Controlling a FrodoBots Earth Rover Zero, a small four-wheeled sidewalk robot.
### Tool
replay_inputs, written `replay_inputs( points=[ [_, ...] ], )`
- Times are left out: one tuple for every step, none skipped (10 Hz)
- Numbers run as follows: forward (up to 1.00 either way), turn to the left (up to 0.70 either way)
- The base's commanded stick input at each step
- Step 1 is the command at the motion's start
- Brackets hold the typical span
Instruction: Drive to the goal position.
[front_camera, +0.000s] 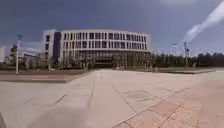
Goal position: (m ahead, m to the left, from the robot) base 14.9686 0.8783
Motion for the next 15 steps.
replay_inputs(
  points=[
    [0.70, -0.01],
    [0.70, -0.01],
    [0.70, -0.01],
    [0.70, -0.01],
    [0.70, -0.01],
    [0.70, -0.01],
    [0.70, -0.01],
    [0.70, -0.01],
    [0.70, -0.01],
    [0.70, -0.01],
    [0.70, -0.01],
    [0.70, -0.01],
    [0.70, -0.01],
    [0.70, -0.01],
    [0.70, -0.01]
  ],
)
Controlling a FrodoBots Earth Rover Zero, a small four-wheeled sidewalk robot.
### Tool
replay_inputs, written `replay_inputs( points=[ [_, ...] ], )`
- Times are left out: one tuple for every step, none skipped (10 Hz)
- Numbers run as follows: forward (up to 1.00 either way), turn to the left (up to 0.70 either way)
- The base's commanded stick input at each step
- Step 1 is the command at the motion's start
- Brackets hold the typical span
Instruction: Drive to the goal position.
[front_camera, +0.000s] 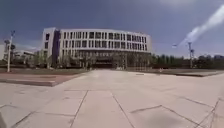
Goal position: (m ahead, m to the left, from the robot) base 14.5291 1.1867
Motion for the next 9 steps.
replay_inputs(
  points=[
    [0.70, -0.01],
    [0.70, -0.01],
    [0.70, -0.01],
    [0.70, -0.01],
    [0.70, -0.01],
    [0.70, -0.01],
    [0.70, -0.01],
    [0.70, -0.01],
    [0.70, -0.01]
  ],
)
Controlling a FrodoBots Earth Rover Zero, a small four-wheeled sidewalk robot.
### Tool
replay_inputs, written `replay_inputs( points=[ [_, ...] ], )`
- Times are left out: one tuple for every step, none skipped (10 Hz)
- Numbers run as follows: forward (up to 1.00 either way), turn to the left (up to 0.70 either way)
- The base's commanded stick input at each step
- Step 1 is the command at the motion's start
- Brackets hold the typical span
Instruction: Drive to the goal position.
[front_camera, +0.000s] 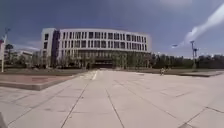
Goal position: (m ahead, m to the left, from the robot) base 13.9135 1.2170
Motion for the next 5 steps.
replay_inputs(
  points=[
    [0.70, -0.01],
    [0.70, -0.01],
    [0.70, -0.01],
    [0.70, -0.01],
    [0.70, -0.01]
  ],
)
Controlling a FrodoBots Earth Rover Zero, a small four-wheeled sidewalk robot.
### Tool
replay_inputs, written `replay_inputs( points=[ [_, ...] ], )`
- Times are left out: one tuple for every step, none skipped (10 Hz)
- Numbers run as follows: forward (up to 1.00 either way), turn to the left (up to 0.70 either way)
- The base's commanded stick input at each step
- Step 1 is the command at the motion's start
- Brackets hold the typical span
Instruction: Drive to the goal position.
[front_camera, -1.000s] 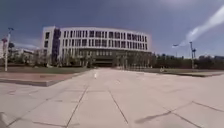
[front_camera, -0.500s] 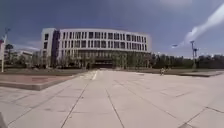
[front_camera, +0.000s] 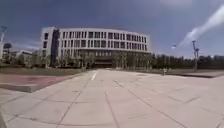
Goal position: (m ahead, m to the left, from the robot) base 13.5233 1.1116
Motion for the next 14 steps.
replay_inputs(
  points=[
    [0.70, -0.01],
    [0.70, -0.01],
    [0.70, -0.01],
    [0.70, -0.01],
    [0.70, -0.01],
    [0.70, -0.01],
    [0.70, -0.01],
    [0.70, -0.01],
    [0.70, -0.01],
    [0.70, -0.01],
    [0.70, -0.01],
    [0.70, -0.01],
    [0.70, -0.01],
    [0.70, -0.01]
  ],
)
